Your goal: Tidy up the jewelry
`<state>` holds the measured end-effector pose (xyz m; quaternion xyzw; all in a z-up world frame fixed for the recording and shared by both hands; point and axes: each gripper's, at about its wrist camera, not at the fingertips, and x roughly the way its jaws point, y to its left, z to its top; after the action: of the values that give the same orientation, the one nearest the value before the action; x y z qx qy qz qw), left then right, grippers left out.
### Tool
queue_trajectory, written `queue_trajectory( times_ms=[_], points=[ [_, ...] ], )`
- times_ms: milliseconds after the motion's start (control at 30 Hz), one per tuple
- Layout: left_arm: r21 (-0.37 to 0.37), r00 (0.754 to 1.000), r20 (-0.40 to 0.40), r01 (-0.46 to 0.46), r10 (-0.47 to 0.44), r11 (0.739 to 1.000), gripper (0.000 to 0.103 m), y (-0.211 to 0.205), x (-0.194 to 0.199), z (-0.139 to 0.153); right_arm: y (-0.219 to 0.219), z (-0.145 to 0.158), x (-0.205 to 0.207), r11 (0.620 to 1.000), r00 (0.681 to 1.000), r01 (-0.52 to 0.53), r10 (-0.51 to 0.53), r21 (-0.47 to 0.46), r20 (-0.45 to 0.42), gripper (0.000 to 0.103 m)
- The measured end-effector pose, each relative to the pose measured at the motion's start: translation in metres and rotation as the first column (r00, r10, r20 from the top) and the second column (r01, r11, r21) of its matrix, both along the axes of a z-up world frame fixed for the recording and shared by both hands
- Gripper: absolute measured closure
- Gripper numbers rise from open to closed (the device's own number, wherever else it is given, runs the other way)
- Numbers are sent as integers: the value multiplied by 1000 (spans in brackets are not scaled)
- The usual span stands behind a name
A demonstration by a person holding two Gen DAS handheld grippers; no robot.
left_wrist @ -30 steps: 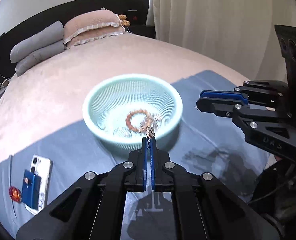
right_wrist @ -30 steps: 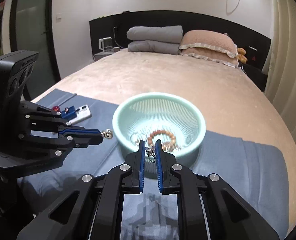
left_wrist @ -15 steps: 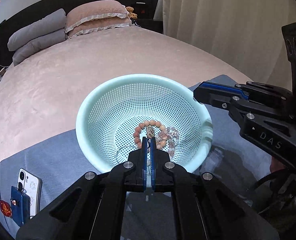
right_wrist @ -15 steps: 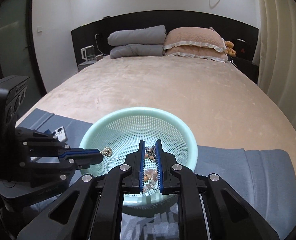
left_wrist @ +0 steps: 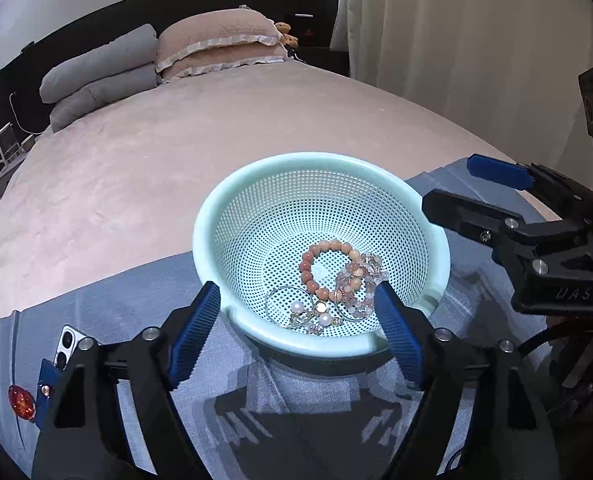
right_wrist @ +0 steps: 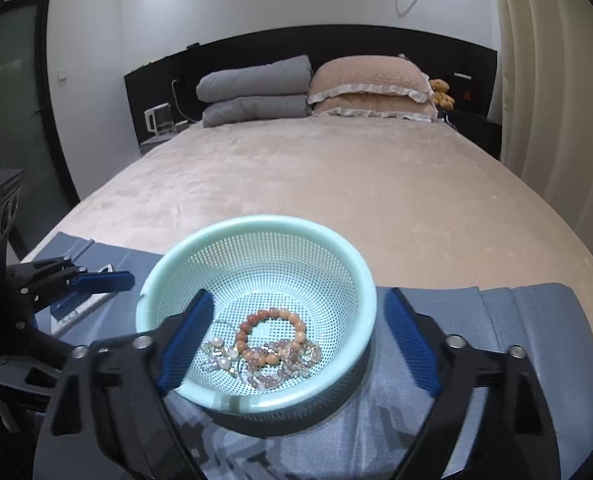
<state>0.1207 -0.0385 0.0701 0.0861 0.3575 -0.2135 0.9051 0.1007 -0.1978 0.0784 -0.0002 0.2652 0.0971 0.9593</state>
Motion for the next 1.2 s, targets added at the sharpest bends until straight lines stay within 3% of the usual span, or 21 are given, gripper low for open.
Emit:
queue_trajectory(
  times_ms=[67,100,467,700,967,1200],
  points=[
    [18,1000,22,-14,13,1000,7,2,-10,5,-3,6,-6,1000,1000,15,-15,7,5,16],
    [28,999,41,-21,20,999,6,2,-16,8,-4,8,-8,1000,1000,25,-25,7,4,15],
    [62,996,84,-9,4,998,6,2,-78,26,-7,19,-69,998,999,39,-38,-39,16,11],
    [90,996,79,-49,42,995,6,1,-108,20,-3,17,-107,997,999,46,-44,-59,23,9],
    [88,990,133,-67,55,994,6,4,-145,14,1,-1,-136,987,996,85,-81,-139,30,8],
    [55,990,116,-86,80,995,6,5,-158,3,2,-21,-151,994,997,75,-76,-76,-22,8]
  ],
)
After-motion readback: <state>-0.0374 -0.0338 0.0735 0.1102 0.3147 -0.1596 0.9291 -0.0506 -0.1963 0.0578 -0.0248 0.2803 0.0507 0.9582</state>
